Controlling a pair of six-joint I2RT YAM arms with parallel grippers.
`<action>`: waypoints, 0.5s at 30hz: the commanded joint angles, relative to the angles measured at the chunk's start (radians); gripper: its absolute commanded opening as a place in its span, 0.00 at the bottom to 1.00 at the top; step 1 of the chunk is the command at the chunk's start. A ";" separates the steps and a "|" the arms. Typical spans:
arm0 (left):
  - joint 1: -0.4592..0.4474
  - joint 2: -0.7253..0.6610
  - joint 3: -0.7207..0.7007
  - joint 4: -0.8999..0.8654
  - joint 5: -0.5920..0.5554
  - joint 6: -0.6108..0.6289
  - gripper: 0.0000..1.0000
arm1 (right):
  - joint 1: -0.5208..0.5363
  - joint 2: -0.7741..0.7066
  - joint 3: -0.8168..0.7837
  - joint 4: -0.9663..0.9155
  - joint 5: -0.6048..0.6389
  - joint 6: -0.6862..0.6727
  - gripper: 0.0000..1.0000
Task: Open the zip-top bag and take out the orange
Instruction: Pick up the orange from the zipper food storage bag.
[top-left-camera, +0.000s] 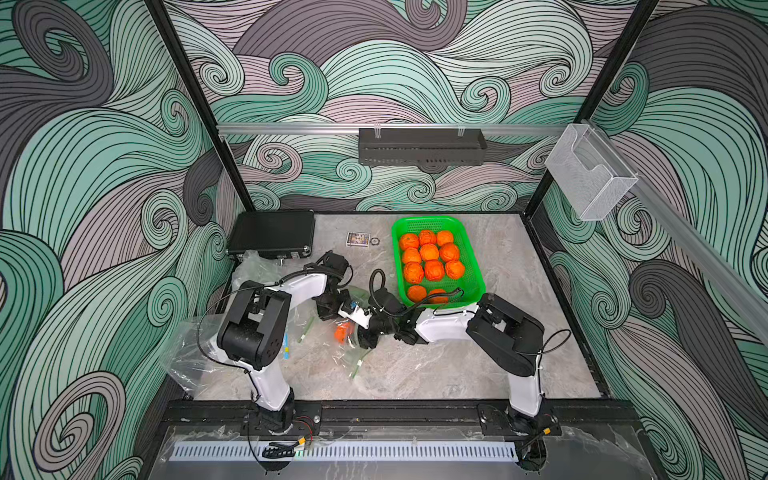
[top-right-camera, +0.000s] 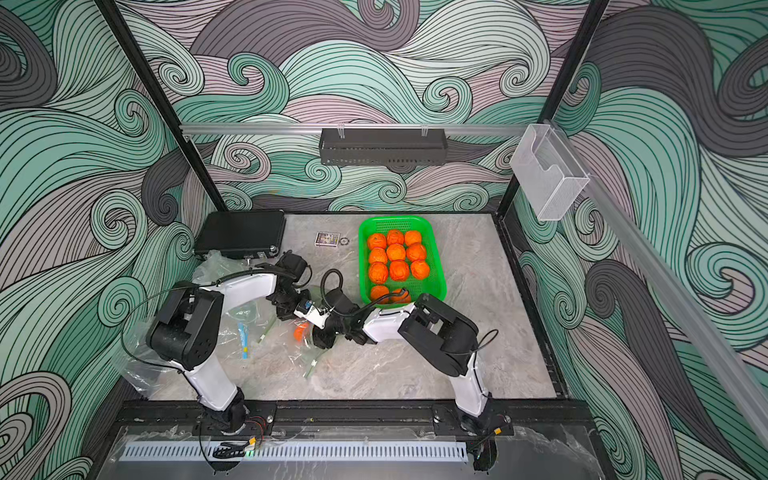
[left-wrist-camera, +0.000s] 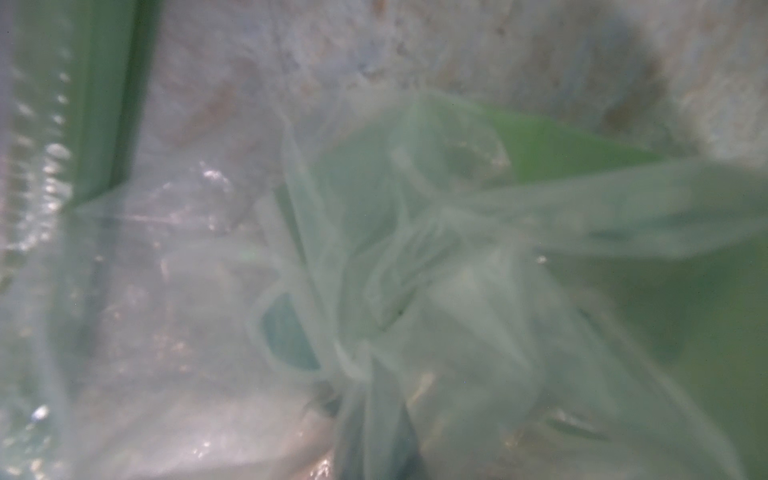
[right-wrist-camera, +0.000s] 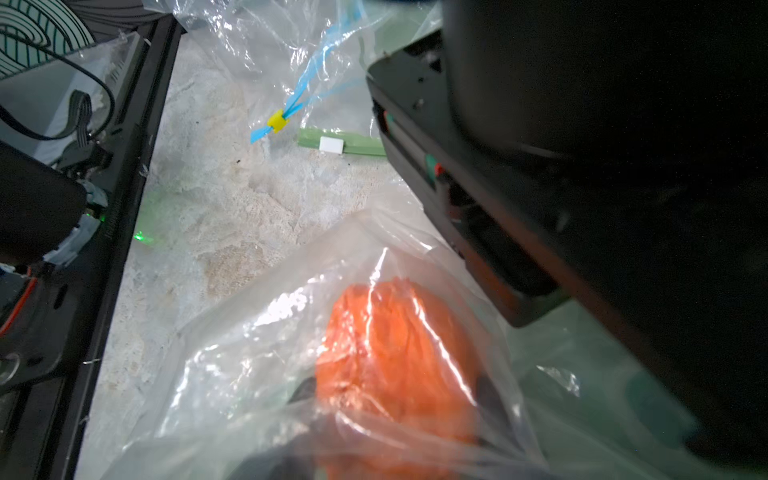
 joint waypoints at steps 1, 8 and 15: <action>0.000 0.073 -0.061 0.010 -0.029 -0.003 0.00 | -0.007 -0.059 -0.037 -0.002 -0.008 0.023 0.49; -0.001 0.068 -0.055 0.007 -0.045 -0.008 0.00 | -0.074 -0.270 -0.218 -0.017 -0.016 0.066 0.45; 0.004 0.049 -0.056 0.001 -0.068 -0.014 0.00 | -0.138 -0.495 -0.314 -0.211 0.023 0.093 0.44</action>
